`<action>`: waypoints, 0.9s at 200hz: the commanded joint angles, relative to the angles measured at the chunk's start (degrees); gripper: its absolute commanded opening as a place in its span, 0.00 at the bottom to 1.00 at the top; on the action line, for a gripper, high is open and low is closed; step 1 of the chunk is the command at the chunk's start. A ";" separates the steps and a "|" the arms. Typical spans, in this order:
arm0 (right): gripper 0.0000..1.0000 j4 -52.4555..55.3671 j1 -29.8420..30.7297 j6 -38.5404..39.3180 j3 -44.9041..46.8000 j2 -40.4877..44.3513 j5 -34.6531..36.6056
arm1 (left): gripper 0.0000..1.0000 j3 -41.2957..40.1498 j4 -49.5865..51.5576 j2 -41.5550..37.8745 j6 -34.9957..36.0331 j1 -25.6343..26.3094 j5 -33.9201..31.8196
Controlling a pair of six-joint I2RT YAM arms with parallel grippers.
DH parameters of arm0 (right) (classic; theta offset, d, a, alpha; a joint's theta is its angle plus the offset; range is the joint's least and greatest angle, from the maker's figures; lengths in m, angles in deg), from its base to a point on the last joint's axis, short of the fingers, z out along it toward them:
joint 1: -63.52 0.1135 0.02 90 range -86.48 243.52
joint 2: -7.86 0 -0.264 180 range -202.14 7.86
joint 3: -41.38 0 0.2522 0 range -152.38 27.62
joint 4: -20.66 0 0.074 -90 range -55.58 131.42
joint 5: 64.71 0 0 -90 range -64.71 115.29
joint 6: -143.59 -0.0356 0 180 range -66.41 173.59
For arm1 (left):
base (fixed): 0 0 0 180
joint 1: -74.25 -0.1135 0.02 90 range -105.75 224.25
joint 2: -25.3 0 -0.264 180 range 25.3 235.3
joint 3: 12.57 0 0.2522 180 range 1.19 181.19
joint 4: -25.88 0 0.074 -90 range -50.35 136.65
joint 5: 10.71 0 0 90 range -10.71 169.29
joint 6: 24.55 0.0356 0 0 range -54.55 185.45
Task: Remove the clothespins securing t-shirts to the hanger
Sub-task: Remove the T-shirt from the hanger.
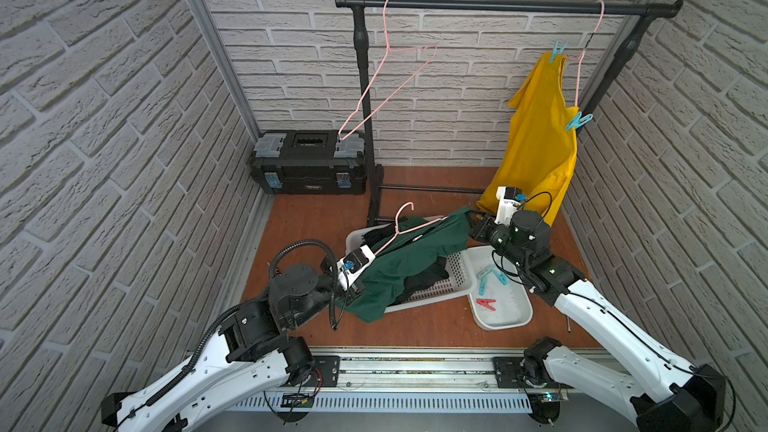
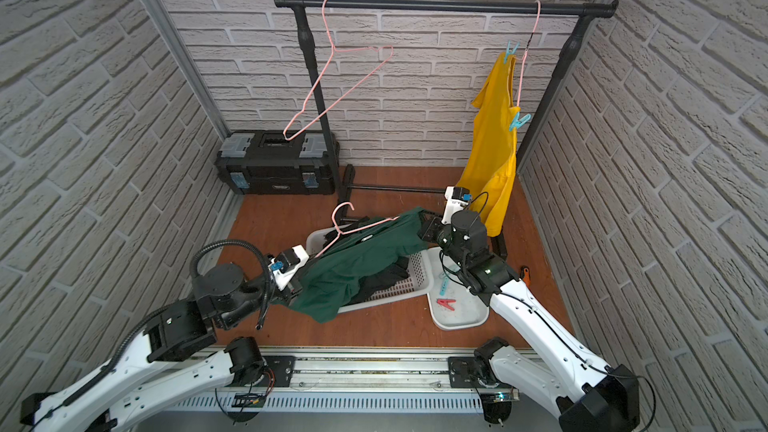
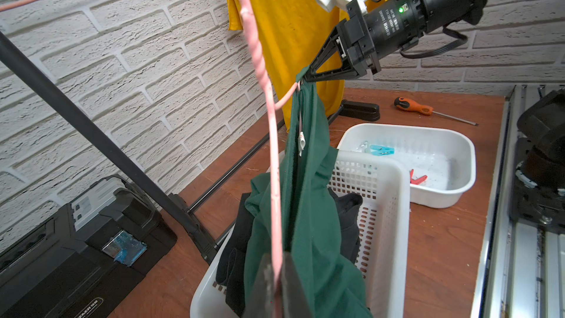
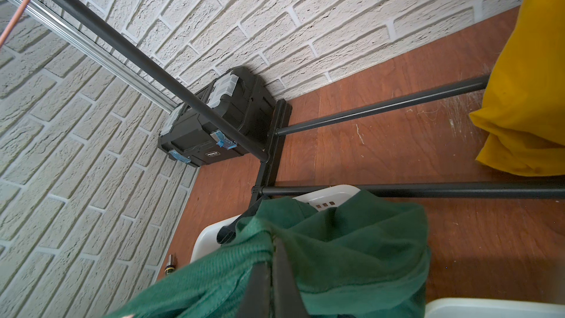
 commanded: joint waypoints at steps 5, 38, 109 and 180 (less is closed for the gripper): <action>0.02 -0.52 -6.34 -1.19 0.99 0.88 11.05 | 0.00 0.31 2.53 -2.96 0.64 -0.08 -1.15; 0.02 -0.04 -8.35 -1.50 0.74 0.53 9.42 | 0.00 0.18 2.15 -3.55 0.52 -0.11 0.02; 0.02 0.53 -8.61 2.10 -0.64 -2.73 7.50 | 0.00 -0.13 -2.83 -3.14 -1.14 -0.07 4.43; 0.02 -3.01 -6.41 6.14 -0.09 -2.68 1.99 | 0.00 -0.07 -9.49 0.60 -2.87 -0.08 -1.52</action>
